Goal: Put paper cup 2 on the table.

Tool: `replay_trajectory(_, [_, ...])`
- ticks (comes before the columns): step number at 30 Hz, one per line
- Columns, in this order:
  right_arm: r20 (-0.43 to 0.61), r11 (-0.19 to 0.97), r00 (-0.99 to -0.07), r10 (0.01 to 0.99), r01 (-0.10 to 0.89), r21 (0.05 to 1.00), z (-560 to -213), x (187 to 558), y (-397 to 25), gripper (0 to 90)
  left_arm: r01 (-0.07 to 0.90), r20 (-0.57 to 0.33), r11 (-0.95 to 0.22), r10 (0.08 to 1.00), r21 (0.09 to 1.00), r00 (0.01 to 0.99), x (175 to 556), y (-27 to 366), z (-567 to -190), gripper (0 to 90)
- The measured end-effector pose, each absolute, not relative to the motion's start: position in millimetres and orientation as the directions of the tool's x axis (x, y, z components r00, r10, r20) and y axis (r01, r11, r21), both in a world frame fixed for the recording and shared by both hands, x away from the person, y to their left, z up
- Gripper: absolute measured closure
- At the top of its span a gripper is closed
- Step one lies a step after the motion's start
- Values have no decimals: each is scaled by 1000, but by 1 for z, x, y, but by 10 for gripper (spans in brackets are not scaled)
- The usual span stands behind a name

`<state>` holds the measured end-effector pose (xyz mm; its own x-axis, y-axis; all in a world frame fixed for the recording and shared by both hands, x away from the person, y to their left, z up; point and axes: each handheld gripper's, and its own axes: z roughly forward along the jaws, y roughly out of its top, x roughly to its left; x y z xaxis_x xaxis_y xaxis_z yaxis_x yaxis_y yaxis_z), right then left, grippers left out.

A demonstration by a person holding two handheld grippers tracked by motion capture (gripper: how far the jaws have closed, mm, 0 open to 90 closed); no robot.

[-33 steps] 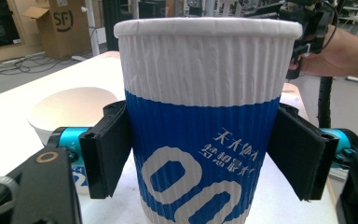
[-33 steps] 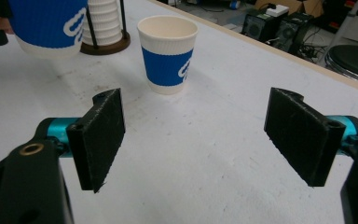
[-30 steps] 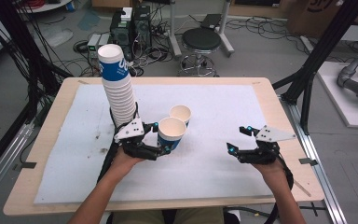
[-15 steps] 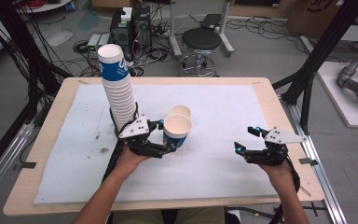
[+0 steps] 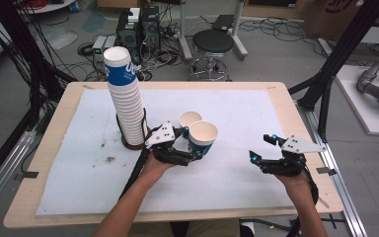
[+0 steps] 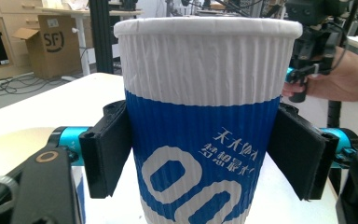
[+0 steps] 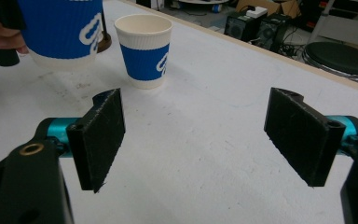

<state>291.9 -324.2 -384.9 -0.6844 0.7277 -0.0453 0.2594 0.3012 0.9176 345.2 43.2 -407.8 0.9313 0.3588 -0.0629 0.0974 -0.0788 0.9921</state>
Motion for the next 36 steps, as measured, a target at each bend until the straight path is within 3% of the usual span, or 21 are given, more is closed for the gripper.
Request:
replay_trajectory(11, [-43, 298, -680, 732, 262, 918, -386, 291, -327, 207, 147, -87, -128, 388, 981, 917, 360, 11, -433, 253])
replay_trajectory(19, [-42, 299, -681, 731, 264, 917, -386, 290, -327, 208, 178, -77, -232, 388, 956, 919, 360, 0, -447, 255])
replay_trajectory(36, [-39, 305, -695, 718, 264, 915, -387, 291, -321, 208, 192, -31, -360, 409, 913, 912, 349, 14, -448, 261])
